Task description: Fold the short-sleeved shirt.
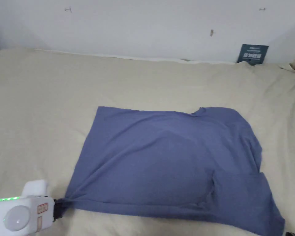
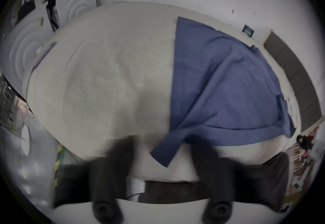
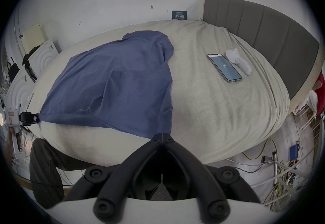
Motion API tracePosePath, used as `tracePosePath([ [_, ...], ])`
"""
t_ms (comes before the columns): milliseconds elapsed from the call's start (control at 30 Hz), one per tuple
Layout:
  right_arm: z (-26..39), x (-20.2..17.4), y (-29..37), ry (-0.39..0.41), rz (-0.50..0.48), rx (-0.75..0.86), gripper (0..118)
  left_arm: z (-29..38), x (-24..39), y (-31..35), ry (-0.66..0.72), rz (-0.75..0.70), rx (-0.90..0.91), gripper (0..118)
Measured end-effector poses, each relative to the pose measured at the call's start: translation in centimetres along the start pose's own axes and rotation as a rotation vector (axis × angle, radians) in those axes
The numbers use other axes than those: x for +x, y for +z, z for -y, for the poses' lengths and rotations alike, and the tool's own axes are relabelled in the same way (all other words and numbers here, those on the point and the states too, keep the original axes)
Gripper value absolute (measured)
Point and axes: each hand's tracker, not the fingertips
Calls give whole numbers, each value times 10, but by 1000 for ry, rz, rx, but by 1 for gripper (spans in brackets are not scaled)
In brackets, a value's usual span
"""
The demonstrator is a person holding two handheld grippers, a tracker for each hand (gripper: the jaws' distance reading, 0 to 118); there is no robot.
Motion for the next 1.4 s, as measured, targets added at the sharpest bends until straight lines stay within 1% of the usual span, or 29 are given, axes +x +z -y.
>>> tracePosePath([
  [33, 1, -2, 1, 2, 6, 0, 2, -1, 6, 3, -81, -30, -22, 0],
  [67, 1, -2, 1, 5, 18, 8, 33, -1, 11, 7, -89, -30, 3, 0],
  [100, 0, -1, 2, 16, 39, 17, 79, 0, 9, 8, -82, -11, -2, 0],
  [133, -4, 2, 0, 33, 50, 4, 118, 4, 0, 6, -76, -6, -1, 0],
  [167, -5, 3, -4, 36, 61, -16, 116, 5, -2, 8, -65, -6, 4, 0],
  [200, -6, 9, -1, -5, 48, -17, 116, 5, -3, 11, -56, -7, 6, 0],
  [233, -12, 13, -2, 26, 19, -26, 116, 5, -4, 13, -52, -5, 6, 0],
  [267, -18, 16, -6, 42, -3, -93, 116, 4, -10, 3, -44, -3, 9, 0],
  [300, -21, 1, -10, 61, -8, -126, 116, 4, -12, 3, -36, -1, 8, 0],
  [367, -24, -4, -15, 91, 10, -93, 115, 4, -14, 2, -21, 4, 5, 0],
  [433, -24, -3, -15, 126, 19, -123, 115, 6, -5, 4, -30, -5, 1, 0],
  [533, -23, -4, -15, 140, -1, -132, 103, 6, -4, 5, -69, -54, 18, 0],
  [567, -17, -2, -46, 124, -22, -173, 93, 7, -3, 5, -63, -53, 16, 0],
  [600, -17, 0, -47, 122, -27, -167, 72, 7, -4, 6, -62, -52, 12, 0],
  [633, -17, 1, -45, 123, -34, -162, 36, 7, -4, 6, -62, -52, 8, 0],
  [667, -18, -3, -50, 129, -89, -123, 7, -4, -19, -3, -61, -53, 4, 0],
  [700, -19, -10, -62, 115, -140, -100, 7, -5, -22, -4, -60, -48, 3, 0],
  [733, -19, -7, -63, 113, -158, -116, 7, -6, -24, -3, -57, -45, 0, 0],
  [767, -20, 0, -61, 118, -154, -109, 7, -5, -21, -1, -51, -38, -11, 0],
  [800, -24, 1, -55, 165, -106, -55, 7, -3, -16, 2, -51, -38, -10, 0],
  [833, -26, -5, -47, 185, -83, -28, 7, -3, -15, 3, -50, -36, -10, 0],
  [933, -28, 8, -33, 165, -96, -7, 7, -5, -19, 7, -41, -26, -11, 0],
  [967, -32, -6, -40, 105, -79, -103, 7, -8, -19, 9, -39, -26, 0, 0],
  [1000, -37, -4, -40, 101, -79, -93, 7, -11, -17, 11, -45, -22, 1, 0],
  [1067, -50, 2, -40, 108, -81, -85, 7, -20, -13, 17, -48, -18, 18, 0],
  [1100, -49, -4, -34, 131, -67, -38, 7, -28, -10, 20, -49, -12, 28, 0],
  [1200, -69, -3, -33, 133, -70, -10, 7, -51, -2, 22, -63, 0, 59, 0],
  [1267, -87, -17, -23, 163, -61, 13, 7, -68, 4, 22, -77, -5, 78, 0],
  [1400, -126, -18, -41, 158, -62, 23, 7, -109, 13, 11, -87, -3, 96, 0],
])
